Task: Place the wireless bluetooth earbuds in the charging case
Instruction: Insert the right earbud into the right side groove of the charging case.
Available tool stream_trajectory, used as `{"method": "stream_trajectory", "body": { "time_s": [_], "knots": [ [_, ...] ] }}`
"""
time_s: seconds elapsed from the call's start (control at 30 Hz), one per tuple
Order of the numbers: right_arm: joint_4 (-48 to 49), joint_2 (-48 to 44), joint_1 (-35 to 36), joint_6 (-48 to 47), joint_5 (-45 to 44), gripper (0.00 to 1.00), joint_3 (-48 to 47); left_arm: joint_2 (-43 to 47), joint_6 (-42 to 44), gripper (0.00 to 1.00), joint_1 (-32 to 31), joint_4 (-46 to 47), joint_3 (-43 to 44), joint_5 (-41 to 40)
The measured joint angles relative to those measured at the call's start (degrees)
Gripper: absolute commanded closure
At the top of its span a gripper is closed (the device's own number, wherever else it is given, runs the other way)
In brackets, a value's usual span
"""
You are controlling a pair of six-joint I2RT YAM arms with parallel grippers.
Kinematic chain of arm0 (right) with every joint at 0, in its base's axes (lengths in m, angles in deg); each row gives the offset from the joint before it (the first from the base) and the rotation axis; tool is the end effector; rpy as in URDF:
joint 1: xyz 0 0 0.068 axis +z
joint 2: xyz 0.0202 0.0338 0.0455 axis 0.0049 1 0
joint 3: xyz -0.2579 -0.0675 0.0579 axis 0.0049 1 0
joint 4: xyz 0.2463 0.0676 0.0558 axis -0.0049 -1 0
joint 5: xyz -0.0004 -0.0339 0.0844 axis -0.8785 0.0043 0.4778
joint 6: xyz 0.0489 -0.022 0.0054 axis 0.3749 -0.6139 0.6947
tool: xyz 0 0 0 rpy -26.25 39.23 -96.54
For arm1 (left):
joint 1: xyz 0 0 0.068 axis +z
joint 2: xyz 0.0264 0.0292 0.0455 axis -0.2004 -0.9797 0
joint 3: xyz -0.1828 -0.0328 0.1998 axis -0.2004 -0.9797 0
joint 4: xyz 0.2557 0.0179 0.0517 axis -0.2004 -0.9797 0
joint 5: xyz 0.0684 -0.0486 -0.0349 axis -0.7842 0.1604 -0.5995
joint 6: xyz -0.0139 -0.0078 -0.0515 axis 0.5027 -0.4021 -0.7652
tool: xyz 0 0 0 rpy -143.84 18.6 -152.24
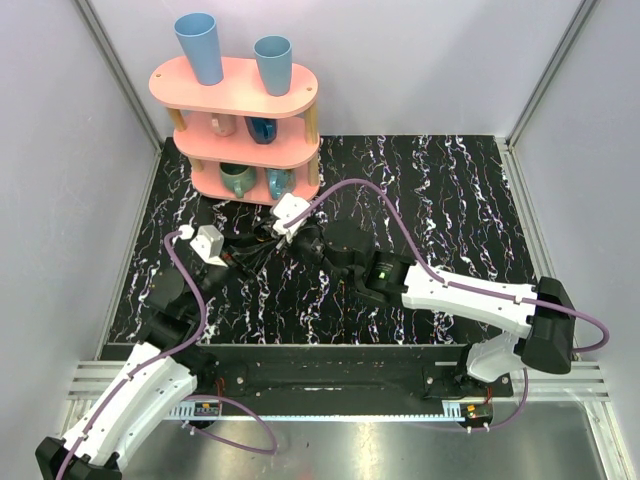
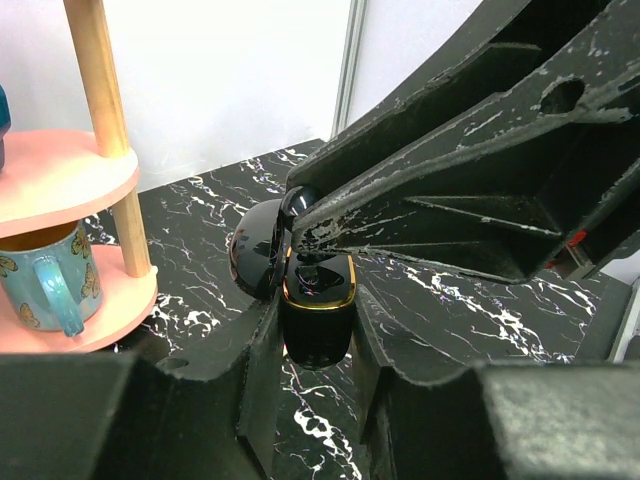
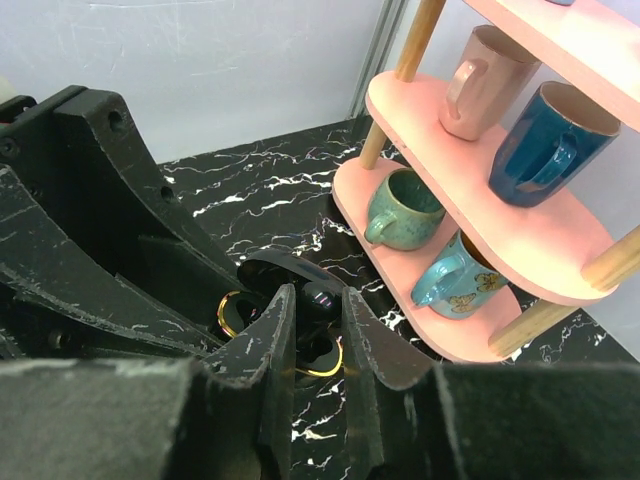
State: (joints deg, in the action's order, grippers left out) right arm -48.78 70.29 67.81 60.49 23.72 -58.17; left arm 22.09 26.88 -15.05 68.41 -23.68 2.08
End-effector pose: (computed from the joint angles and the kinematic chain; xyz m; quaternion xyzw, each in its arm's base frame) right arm 0.1411 0.3187 0.3795 -0.4022 0.5775 0.2272 0.6731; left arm 0.1180 -0.0721 0.3040 0.2069 0.5880 -0.3534 0.6975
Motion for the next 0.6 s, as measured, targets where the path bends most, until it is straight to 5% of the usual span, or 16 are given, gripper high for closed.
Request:
{"method": "stream_trajectory", "body": {
  "time_s": [0.6],
  "knots": [
    [1.5,0.2,0.9,-3.0,-3.2,0.82,0.0,1.3,-0.1,1.00,0.0,0.2,0.0,-0.1]
  ]
}}
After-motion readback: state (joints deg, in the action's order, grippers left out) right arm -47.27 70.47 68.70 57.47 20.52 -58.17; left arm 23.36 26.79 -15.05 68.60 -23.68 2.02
